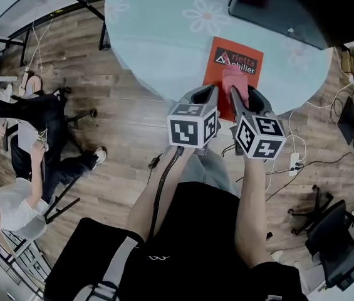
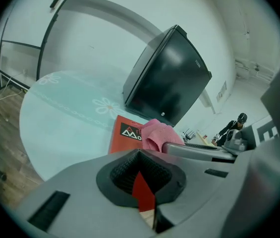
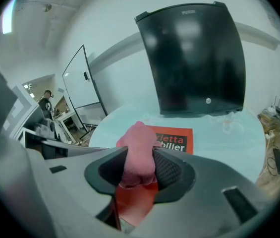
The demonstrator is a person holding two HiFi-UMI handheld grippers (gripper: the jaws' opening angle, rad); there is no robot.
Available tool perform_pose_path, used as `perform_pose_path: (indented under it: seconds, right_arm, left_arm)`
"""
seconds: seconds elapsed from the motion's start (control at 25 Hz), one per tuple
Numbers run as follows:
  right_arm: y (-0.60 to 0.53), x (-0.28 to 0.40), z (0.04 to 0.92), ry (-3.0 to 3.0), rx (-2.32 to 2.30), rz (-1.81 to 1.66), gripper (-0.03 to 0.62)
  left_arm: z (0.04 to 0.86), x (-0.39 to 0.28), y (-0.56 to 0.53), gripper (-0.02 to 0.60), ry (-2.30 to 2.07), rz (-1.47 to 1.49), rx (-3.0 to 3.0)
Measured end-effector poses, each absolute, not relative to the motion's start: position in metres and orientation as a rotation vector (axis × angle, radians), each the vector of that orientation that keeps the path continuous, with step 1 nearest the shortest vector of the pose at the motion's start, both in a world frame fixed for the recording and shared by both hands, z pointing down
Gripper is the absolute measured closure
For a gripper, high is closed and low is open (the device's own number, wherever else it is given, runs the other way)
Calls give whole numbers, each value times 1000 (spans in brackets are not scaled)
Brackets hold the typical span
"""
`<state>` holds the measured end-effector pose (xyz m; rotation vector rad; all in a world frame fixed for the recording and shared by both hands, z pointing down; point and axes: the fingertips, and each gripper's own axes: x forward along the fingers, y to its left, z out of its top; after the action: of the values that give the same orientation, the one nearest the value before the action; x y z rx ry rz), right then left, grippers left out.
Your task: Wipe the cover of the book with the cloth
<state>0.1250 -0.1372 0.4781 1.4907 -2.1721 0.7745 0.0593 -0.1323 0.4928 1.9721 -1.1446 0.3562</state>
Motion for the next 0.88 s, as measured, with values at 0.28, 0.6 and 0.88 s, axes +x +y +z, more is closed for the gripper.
perform_pose_path:
  seconds: [0.28, 0.6, 0.88]
  right_arm:
    - [-140, 70, 492, -2248, 1316, 793, 437]
    - [-122, 62, 508, -2231, 1294, 861, 437]
    - [-113, 100, 509, -2195, 1393, 906, 437]
  left_arm:
    - [502, 5, -125, 568, -1279, 344, 1873]
    - [517, 0, -106, 568, -1261, 402, 1838]
    - [514, 29, -105, 568, -1210, 451, 1901]
